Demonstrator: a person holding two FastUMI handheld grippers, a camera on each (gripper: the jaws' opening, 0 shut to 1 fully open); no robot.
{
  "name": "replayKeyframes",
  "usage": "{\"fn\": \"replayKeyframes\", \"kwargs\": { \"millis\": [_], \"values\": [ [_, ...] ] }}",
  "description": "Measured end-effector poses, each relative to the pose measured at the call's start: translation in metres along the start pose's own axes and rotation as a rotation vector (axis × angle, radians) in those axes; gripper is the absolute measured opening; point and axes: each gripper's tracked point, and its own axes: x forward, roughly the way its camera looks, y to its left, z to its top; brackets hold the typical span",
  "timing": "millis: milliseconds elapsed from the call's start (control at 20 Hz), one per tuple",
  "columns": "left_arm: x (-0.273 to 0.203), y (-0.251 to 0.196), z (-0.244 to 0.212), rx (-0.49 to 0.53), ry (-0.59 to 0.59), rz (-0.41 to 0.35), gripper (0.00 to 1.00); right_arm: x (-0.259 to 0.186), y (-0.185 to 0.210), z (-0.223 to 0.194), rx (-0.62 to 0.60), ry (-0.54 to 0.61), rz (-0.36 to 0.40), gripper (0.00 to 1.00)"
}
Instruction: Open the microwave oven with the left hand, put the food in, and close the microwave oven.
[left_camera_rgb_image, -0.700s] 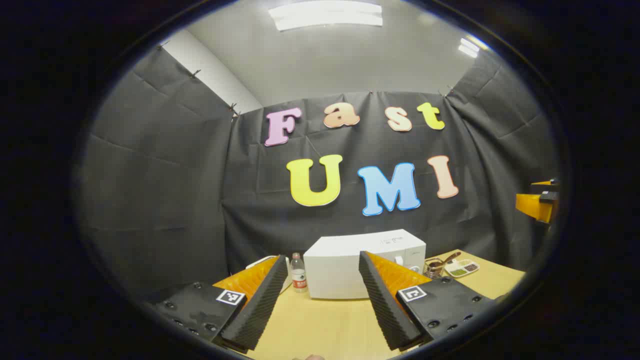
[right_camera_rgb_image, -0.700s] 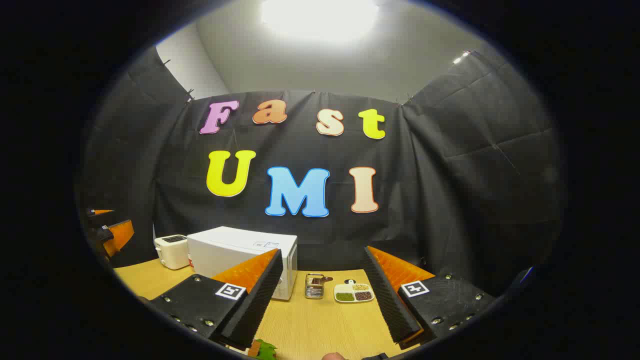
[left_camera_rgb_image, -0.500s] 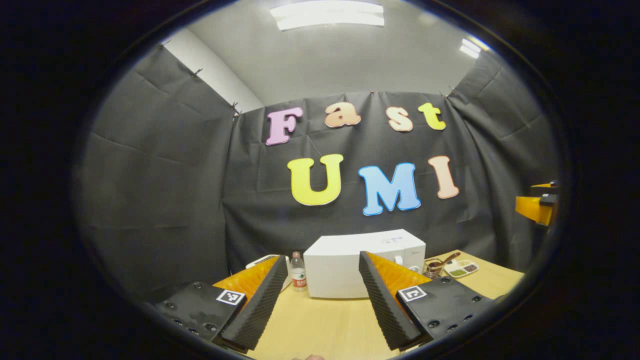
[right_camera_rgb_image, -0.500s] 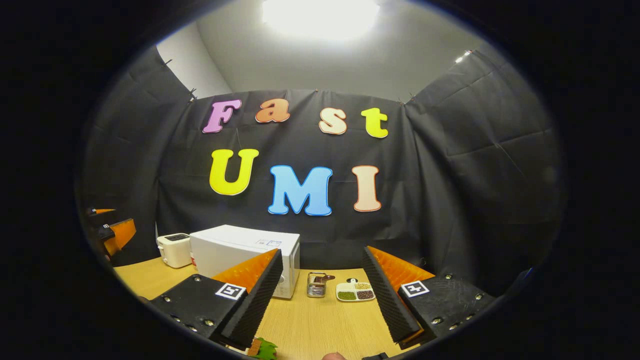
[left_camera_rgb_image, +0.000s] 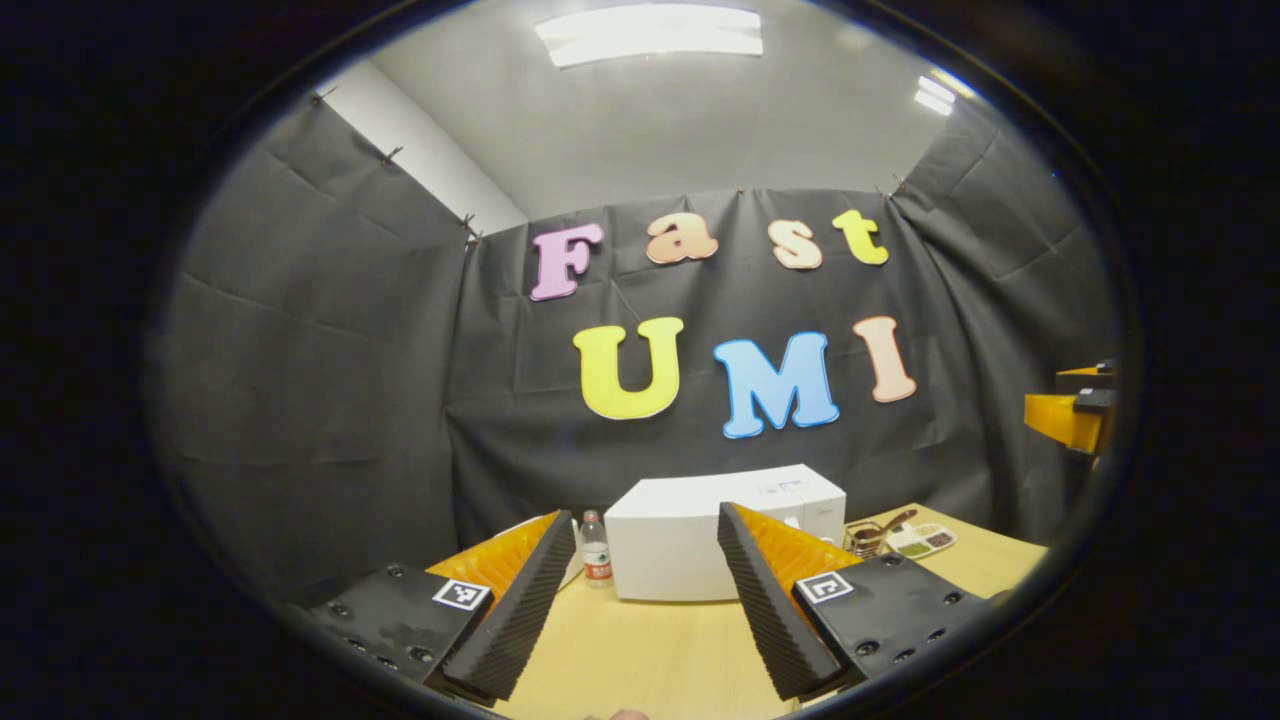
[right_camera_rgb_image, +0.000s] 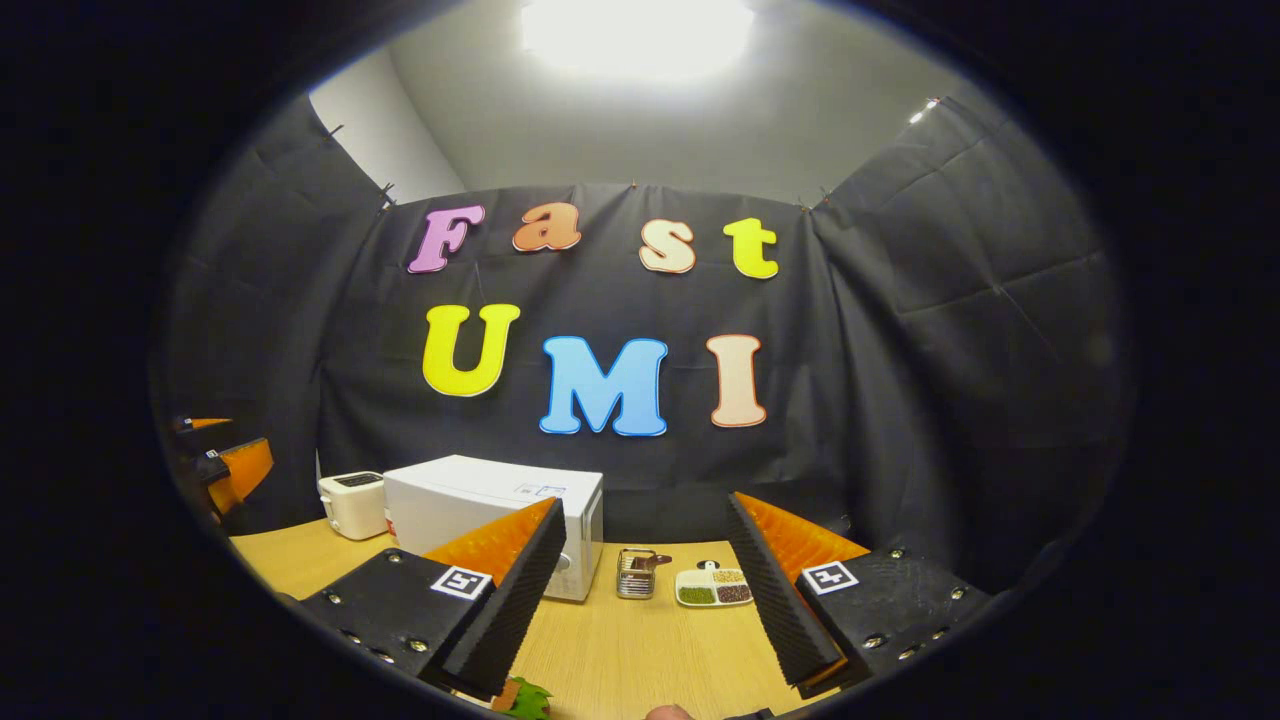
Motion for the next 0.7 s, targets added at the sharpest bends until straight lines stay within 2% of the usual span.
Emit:
{"fn": "replayKeyframes", "kwargs": {
  "millis": [300, 550, 700],
  "values": [
    [-0.002, -0.025, 0.003, -0.012, 0.005, 0.015, 0.96, -0.003, -0.010, -0.004, -0.009, -0.007, 0.043, 0.97],
    [-0.006, -0.050, 0.015, 0.019, -0.027, 0.038, 0.93, -0.010, -0.018, -0.010, 0.017, -0.005, 0.104, 0.96],
    [-0.001, -0.060, 0.007, 0.009, -0.017, 0.043, 0.93, -0.017, -0.021, -0.012, 0.000, -0.014, 0.129, 0.97]
  ]
}}
